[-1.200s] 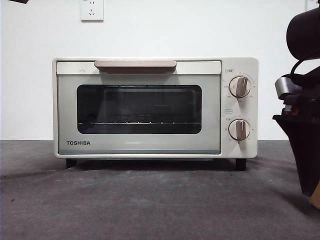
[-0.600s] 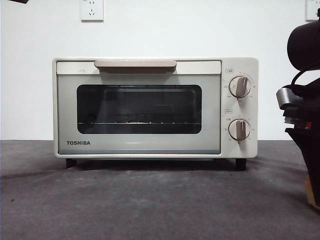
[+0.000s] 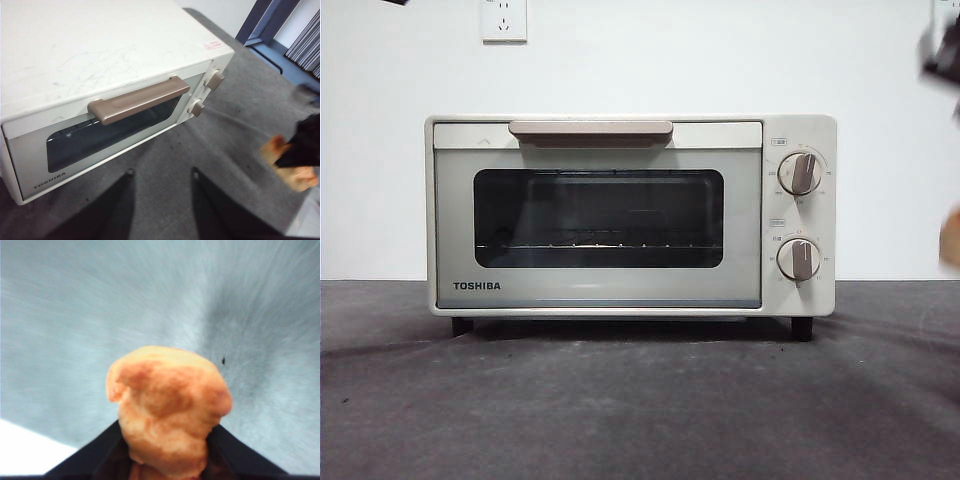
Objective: The left arm flap open the oven, the right arm pick bread and place it into oven, the left arm flap close the oven
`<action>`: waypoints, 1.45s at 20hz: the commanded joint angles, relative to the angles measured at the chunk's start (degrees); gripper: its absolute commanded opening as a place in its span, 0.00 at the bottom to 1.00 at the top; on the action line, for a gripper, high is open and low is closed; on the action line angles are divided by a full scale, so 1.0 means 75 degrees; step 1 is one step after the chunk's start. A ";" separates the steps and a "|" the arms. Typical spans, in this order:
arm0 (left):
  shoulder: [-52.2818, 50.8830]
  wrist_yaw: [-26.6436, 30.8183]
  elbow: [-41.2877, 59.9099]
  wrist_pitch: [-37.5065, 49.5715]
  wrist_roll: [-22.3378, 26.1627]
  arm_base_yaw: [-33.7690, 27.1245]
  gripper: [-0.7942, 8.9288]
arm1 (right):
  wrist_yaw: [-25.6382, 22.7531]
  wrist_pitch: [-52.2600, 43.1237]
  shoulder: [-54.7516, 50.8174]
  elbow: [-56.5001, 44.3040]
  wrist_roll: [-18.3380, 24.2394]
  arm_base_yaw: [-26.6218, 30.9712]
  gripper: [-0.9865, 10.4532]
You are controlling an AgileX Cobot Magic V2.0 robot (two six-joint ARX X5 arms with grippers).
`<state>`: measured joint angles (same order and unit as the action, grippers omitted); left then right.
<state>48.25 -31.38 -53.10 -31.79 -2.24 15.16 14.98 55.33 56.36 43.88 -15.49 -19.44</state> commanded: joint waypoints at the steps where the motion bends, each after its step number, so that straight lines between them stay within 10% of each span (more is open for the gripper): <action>1: 0.0463 0.0087 -0.0277 0.0178 0.0073 0.0149 0.15 | 0.0009 0.0152 -0.0938 0.0277 -0.0047 -0.0020 0.22; 15: 0.4430 0.1355 -0.2643 0.0475 0.2023 0.1626 0.10 | 0.1204 0.0213 -0.3853 0.0565 -0.0938 -0.0020 0.22; 29: 0.5085 0.1842 -0.2643 0.0399 0.2011 0.1804 0.10 | 0.1603 -0.0379 -0.3853 0.0565 -0.1084 -0.0020 0.22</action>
<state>84.49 -17.93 -72.71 -27.07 12.56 28.29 26.85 53.25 27.40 47.11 -23.00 -19.44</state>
